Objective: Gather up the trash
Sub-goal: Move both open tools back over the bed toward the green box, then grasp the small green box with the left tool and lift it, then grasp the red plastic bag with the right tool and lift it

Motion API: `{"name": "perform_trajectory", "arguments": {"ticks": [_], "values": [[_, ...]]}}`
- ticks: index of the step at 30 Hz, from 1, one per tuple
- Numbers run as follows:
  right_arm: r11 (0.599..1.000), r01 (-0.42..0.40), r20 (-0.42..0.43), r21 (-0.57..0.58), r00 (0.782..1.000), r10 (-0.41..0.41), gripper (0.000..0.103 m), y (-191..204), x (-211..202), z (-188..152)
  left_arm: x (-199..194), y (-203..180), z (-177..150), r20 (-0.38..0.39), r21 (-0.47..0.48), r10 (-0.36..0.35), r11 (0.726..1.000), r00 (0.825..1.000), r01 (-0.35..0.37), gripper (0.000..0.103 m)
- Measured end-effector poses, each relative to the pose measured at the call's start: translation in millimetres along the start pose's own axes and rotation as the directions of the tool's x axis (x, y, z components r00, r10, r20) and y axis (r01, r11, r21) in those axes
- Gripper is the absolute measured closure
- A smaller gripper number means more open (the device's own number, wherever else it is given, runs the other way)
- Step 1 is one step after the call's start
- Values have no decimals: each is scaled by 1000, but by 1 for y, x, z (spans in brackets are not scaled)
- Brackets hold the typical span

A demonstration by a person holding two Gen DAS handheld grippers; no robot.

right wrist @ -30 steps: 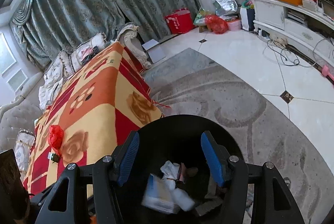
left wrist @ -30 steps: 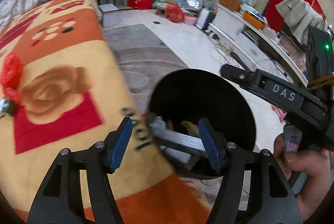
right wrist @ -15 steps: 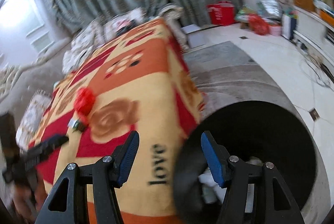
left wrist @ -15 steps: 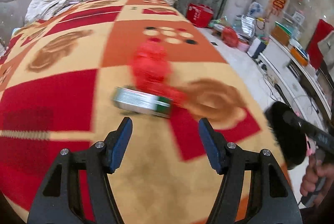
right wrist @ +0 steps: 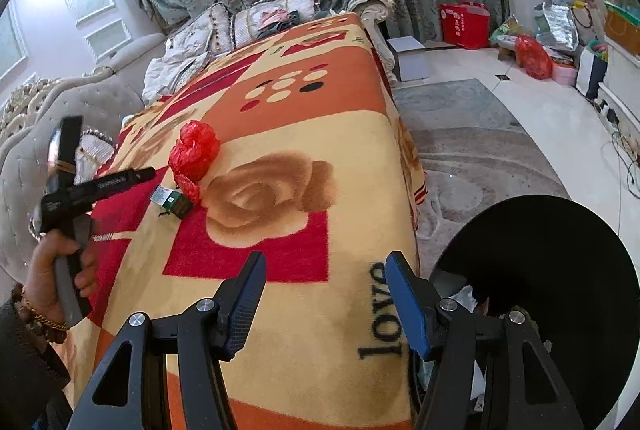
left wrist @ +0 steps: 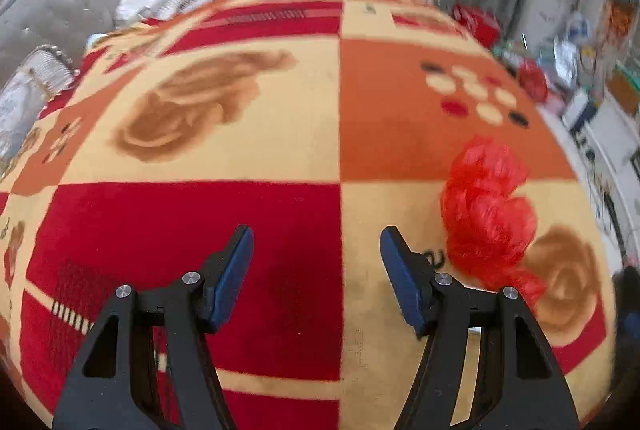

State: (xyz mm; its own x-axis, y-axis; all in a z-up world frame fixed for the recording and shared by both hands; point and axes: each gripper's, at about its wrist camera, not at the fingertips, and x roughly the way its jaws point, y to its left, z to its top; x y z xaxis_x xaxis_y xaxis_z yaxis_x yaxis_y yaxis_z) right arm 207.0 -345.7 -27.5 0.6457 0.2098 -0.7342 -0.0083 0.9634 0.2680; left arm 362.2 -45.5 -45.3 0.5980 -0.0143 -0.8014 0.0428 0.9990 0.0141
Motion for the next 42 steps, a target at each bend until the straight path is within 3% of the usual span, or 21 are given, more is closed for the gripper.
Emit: {"name": "perform_trajectory", "arguments": {"ticks": [4,7,10,12,17,23,26,28,29,30,31,36,42], "values": [[1000,5,5,6,1000,-5,44,-3,-2,1,1,-7,-20,-34,89,-12,996,999,15,38],[1000,6,10,13,1000,-7,44,-2,-2,3,-23,-17,-43,-55,115,-121,985,991,127,38],[1000,5,12,7,1000,-5,44,0,-2,3,-53,-36,-69,-62,194,-221,954,973,229,38],[1000,6,10,9,1000,-6,44,1,-1,3,-68,-48,-78,-36,245,-229,942,973,231,38],[1000,6,8,13,1000,-6,44,0,-3,0,-73,-61,-68,15,265,-254,934,967,241,38],[1000,3,10,22,1000,-3,44,-2,-2,2,-64,-83,-58,-31,202,-382,902,924,380,38],[1000,-5,9,3,1000,5,44,2,-1,2,-50,-106,-59,-81,229,-348,906,934,357,38],[1000,-9,10,-12,1000,9,44,6,-1,2,-43,-110,-61,-81,228,-302,922,950,312,41],[1000,-10,14,-20,1000,11,44,8,-2,2,-43,-109,-61,-60,226,-284,930,957,290,49],[1000,-11,18,-26,1000,12,44,9,-3,2,-44,-107,-62,-53,221,-267,936,962,272,75],[999,-12,21,-31,1000,13,44,10,-4,2,-44,-103,-63,-50,211,-258,941,965,263,82],[998,-41,49,-47,998,44,44,23,-3,7,-71,-60,-81,-7,135,-256,958,967,254,83],[984,-107,66,-142,991,118,44,73,16,21,-100,-6,-126,41,96,-161,983,986,156,83]]}}
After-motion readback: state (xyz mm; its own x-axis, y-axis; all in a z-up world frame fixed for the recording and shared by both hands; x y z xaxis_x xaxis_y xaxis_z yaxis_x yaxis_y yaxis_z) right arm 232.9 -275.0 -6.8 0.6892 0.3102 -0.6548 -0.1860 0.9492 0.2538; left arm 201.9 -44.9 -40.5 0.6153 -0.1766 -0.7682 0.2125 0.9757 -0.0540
